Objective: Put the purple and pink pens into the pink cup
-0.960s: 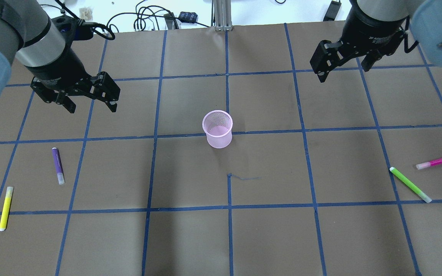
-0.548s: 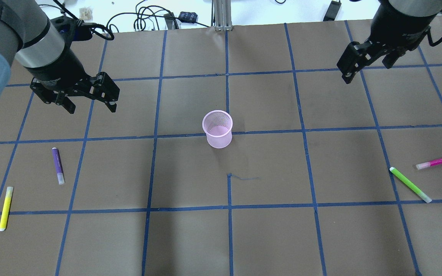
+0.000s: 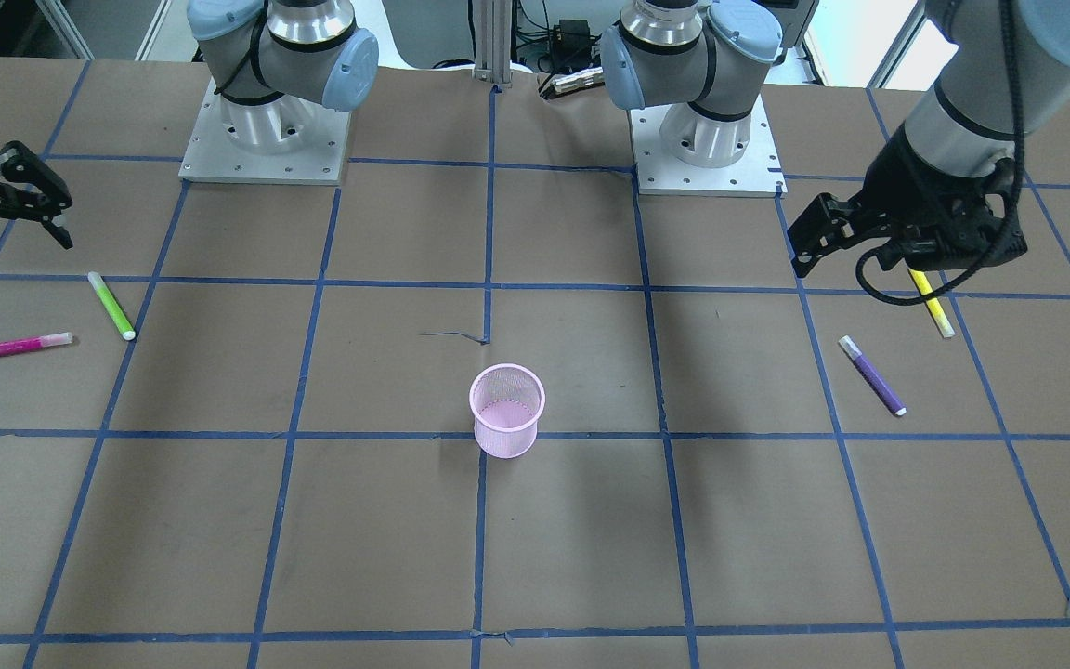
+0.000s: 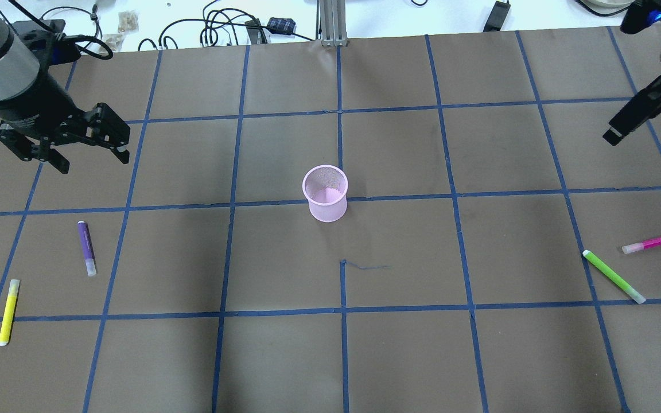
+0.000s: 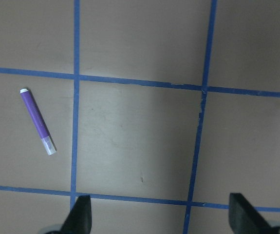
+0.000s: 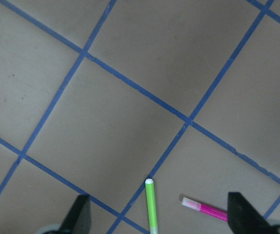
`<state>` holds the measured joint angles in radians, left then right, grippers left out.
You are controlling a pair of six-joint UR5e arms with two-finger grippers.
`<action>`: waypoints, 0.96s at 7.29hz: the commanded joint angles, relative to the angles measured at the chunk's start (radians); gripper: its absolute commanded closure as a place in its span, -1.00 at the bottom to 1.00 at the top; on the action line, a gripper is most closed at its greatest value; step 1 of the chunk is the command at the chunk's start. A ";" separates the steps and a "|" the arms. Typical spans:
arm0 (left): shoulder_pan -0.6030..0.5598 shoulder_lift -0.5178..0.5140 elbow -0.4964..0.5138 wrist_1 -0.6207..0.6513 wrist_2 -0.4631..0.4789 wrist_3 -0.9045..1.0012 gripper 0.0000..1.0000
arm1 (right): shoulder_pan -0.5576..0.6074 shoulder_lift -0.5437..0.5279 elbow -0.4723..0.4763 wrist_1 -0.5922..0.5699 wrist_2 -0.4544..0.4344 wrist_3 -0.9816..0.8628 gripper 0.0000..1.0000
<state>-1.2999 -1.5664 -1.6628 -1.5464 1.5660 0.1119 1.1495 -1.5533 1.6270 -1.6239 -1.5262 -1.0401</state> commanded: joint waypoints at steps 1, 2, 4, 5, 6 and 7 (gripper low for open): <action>0.086 -0.044 -0.003 0.049 0.002 -0.009 -1.00 | -0.120 0.041 0.017 -0.005 0.017 -0.345 -1.00; 0.112 -0.079 -0.008 0.089 0.000 -0.009 -1.00 | -0.164 0.064 0.019 -0.014 0.020 -0.521 -1.00; 0.167 -0.128 -0.072 0.198 0.000 0.003 -1.00 | -0.249 0.131 0.020 -0.019 0.052 -0.769 -1.00; 0.229 -0.148 -0.106 0.247 -0.001 0.017 -1.00 | -0.302 0.180 0.020 -0.019 0.079 -0.946 -1.00; 0.260 -0.174 -0.120 0.261 0.002 0.025 -1.00 | -0.366 0.238 0.020 -0.019 0.122 -1.048 -1.00; 0.267 -0.202 -0.124 0.314 0.009 0.034 -1.00 | -0.432 0.292 0.019 -0.019 0.162 -1.198 -1.00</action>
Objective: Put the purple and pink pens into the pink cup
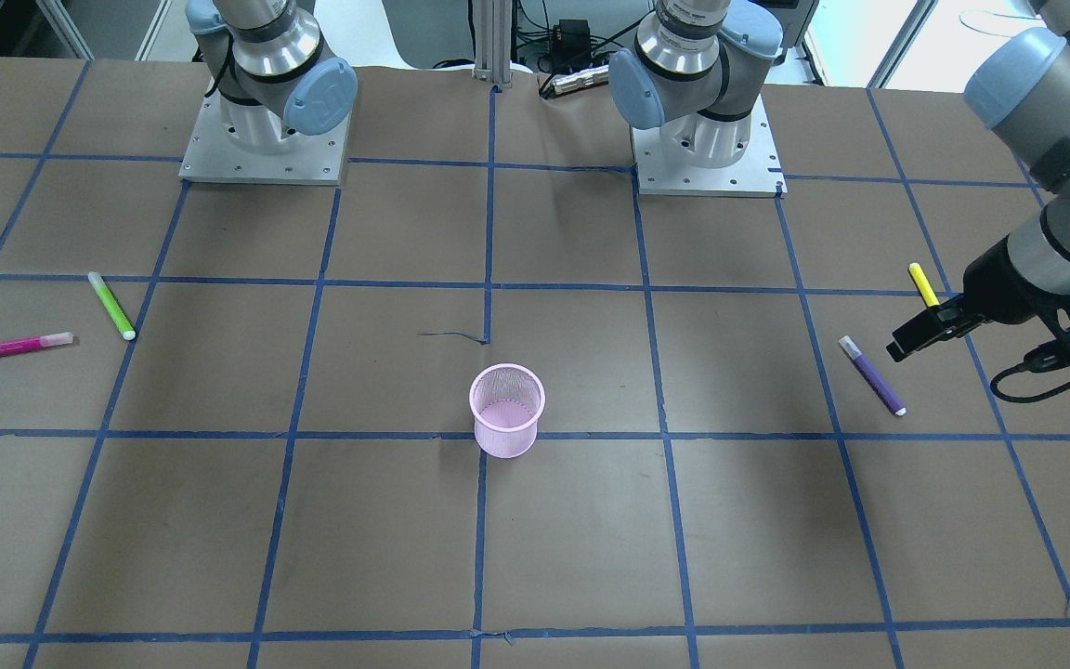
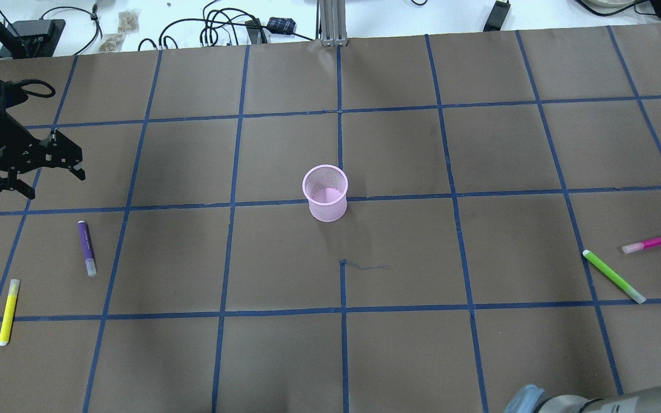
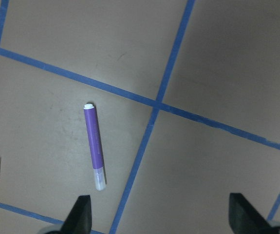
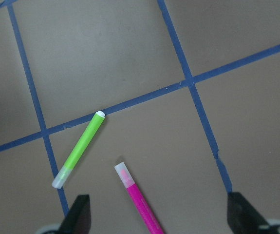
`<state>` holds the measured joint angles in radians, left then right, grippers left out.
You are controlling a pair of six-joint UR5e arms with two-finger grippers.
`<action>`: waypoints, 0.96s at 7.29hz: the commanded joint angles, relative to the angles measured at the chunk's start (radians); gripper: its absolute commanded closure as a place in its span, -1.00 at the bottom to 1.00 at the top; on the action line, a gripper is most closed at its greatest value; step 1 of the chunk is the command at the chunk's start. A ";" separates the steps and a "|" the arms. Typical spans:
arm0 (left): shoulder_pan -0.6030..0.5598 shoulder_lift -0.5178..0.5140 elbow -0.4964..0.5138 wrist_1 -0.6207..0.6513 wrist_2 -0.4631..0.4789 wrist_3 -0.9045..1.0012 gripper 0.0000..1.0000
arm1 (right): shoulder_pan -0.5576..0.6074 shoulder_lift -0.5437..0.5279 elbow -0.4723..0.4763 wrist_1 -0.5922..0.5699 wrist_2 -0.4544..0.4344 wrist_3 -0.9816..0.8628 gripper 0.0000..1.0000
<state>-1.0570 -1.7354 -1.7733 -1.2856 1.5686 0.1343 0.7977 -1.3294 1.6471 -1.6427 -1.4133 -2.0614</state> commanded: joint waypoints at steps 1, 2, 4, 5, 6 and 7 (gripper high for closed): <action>0.029 -0.058 -0.047 0.136 0.008 0.028 -1.00 | -0.119 0.126 -0.001 0.000 0.074 -0.341 -1.00; 0.038 -0.072 -0.099 0.249 0.021 0.066 -1.00 | -0.155 0.177 -0.001 0.003 0.095 -0.435 -1.00; 0.087 -0.105 -0.146 0.321 0.021 0.140 -1.00 | -0.186 0.245 0.000 0.000 0.099 -0.643 -1.00; 0.094 -0.134 -0.146 0.330 0.019 0.139 -1.00 | -0.195 0.278 -0.001 -0.002 0.097 -0.772 -1.00; 0.094 -0.160 -0.146 0.347 0.018 0.134 -1.00 | -0.198 0.301 -0.004 0.001 0.096 -0.805 -1.00; 0.094 -0.177 -0.140 0.348 0.016 0.134 -1.00 | -0.198 0.314 -0.003 0.003 0.096 -0.833 -0.86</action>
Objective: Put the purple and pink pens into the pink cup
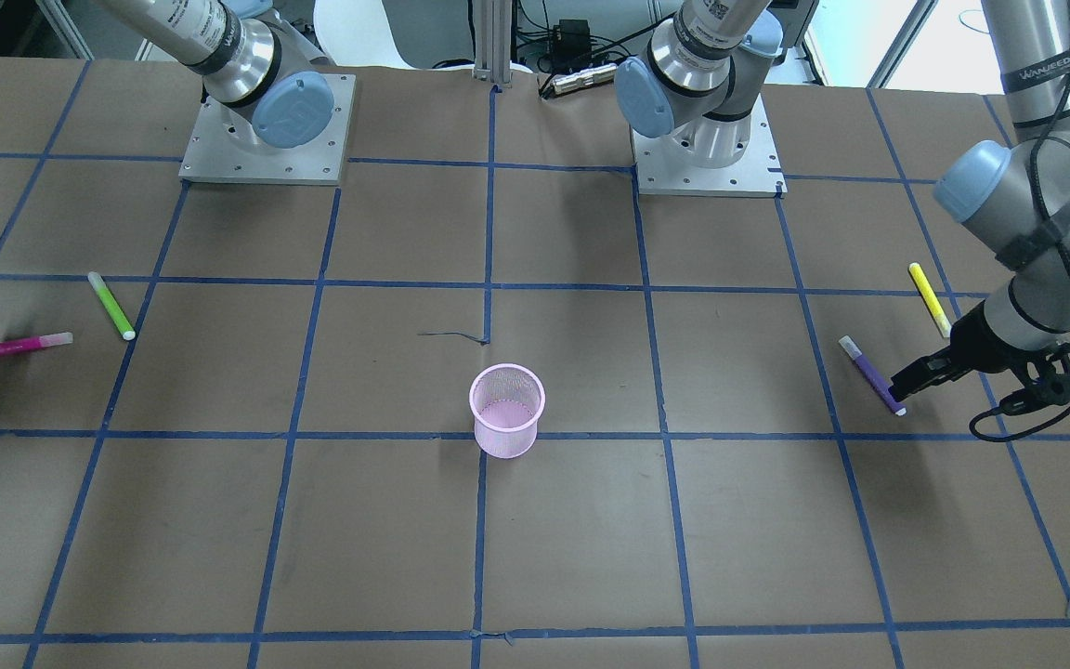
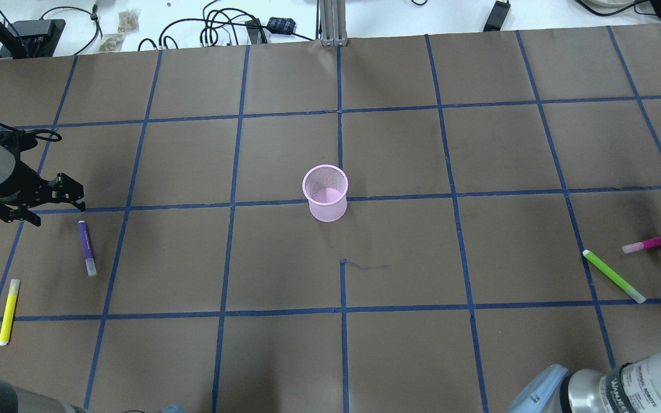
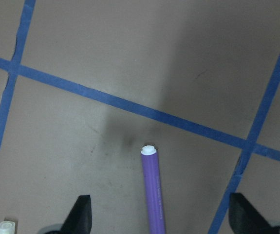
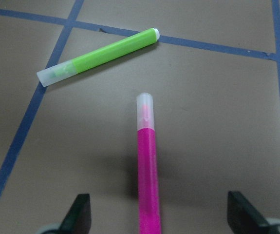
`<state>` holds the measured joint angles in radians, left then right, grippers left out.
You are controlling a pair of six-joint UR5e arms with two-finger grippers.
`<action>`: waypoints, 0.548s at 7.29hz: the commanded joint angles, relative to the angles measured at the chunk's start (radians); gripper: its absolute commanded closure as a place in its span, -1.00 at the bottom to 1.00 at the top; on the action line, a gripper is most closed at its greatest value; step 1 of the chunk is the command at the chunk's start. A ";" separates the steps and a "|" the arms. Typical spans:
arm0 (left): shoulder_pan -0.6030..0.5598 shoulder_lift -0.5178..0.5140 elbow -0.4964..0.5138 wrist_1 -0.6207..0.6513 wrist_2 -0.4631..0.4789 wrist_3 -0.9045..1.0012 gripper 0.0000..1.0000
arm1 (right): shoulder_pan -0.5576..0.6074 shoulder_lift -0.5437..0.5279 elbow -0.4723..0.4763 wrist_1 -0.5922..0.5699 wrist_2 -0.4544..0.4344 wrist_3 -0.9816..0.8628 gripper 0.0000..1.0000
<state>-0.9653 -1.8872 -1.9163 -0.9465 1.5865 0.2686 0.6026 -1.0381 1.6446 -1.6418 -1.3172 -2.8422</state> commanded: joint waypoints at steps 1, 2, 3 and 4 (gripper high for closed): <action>0.002 -0.047 0.005 0.026 0.000 -0.006 -0.97 | -0.003 0.041 0.000 0.000 -0.002 -0.093 -0.75; 0.002 -0.064 0.003 0.041 0.000 -0.006 -0.96 | -0.003 0.055 -0.002 0.000 -0.001 -0.097 -0.75; 0.002 -0.081 0.005 0.041 0.000 -0.021 -0.96 | -0.003 0.058 -0.002 0.000 0.000 -0.095 -0.70; 0.002 -0.088 0.005 0.041 0.001 -0.043 -0.74 | -0.003 0.056 -0.002 0.005 0.000 -0.094 -0.49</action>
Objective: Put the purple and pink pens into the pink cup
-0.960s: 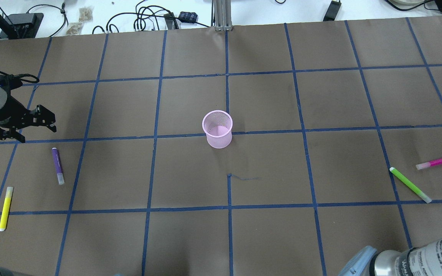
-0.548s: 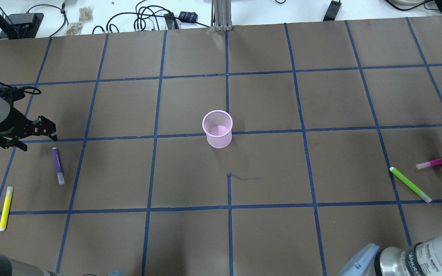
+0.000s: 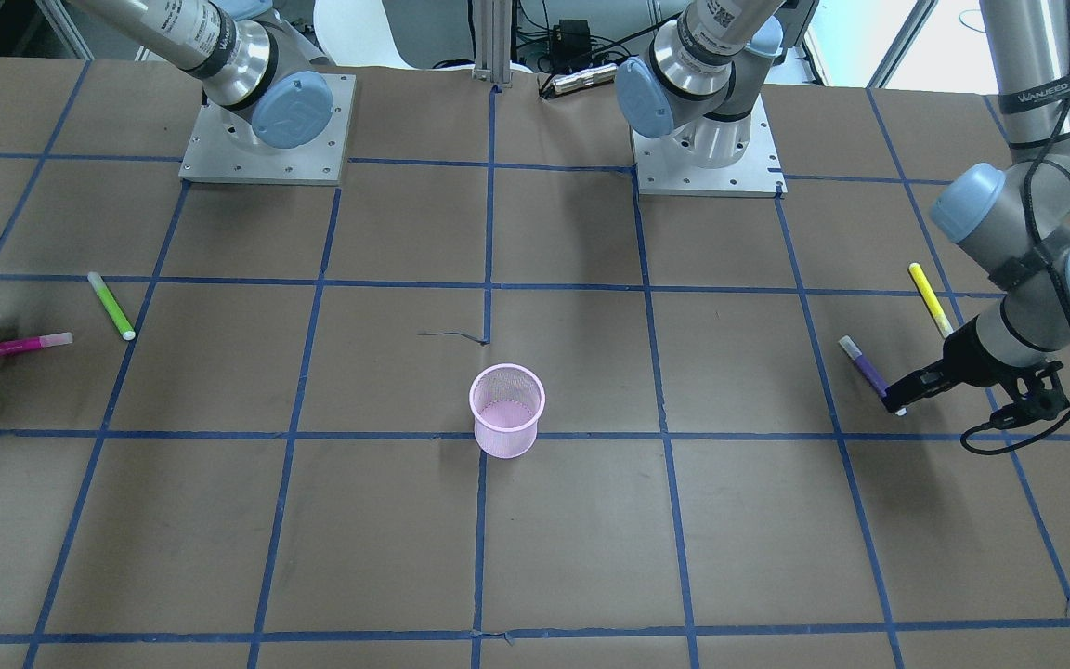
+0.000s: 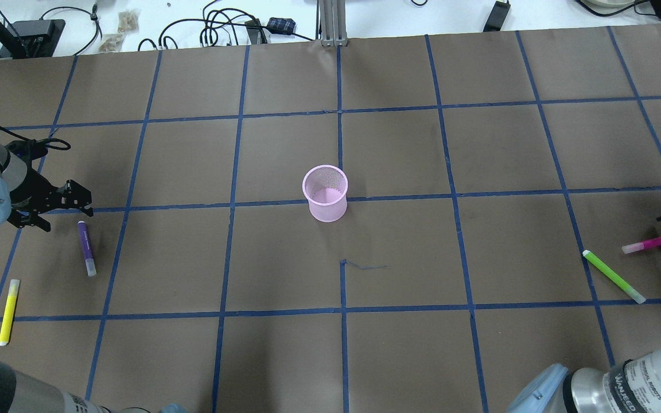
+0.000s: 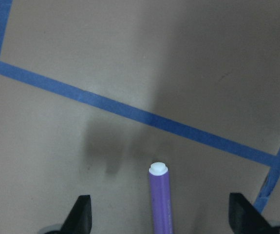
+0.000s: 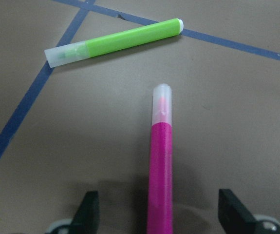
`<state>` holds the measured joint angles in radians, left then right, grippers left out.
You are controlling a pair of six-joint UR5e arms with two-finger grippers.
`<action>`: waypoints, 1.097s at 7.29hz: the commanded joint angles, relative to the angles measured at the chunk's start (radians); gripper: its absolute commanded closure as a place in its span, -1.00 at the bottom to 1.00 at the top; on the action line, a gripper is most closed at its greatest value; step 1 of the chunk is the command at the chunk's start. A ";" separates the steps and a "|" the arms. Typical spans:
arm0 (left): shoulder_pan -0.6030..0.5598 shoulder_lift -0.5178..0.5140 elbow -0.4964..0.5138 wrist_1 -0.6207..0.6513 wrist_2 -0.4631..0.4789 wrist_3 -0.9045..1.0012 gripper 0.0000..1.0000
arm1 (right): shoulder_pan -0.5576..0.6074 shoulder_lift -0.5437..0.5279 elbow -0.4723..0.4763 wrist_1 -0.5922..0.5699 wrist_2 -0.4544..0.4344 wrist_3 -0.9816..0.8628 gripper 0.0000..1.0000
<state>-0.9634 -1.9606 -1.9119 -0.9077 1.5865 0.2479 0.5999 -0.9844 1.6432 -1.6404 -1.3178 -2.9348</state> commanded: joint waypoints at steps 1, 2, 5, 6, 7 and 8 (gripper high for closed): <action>0.000 -0.021 -0.001 0.003 0.001 -0.024 -0.71 | 0.000 0.003 0.000 0.007 0.000 0.000 -0.20; 0.000 -0.030 0.001 0.003 -0.002 -0.027 -0.64 | 0.000 0.001 -0.002 0.008 0.012 -0.001 0.06; 0.000 -0.038 0.001 0.004 -0.006 -0.025 -0.18 | 0.000 0.000 -0.008 0.002 0.051 0.009 0.75; 0.000 -0.038 0.001 0.004 -0.006 -0.024 0.36 | 0.000 -0.008 -0.011 0.005 0.054 0.014 0.81; 0.000 -0.038 0.001 0.004 -0.006 -0.024 0.62 | 0.000 -0.016 -0.013 0.011 0.055 0.017 0.86; 0.000 -0.037 0.001 0.001 -0.005 -0.016 1.00 | 0.000 -0.028 -0.014 0.014 0.078 0.038 0.89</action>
<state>-0.9632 -1.9978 -1.9110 -0.9040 1.5807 0.2256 0.5998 -0.9995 1.6314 -1.6308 -1.2580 -2.9143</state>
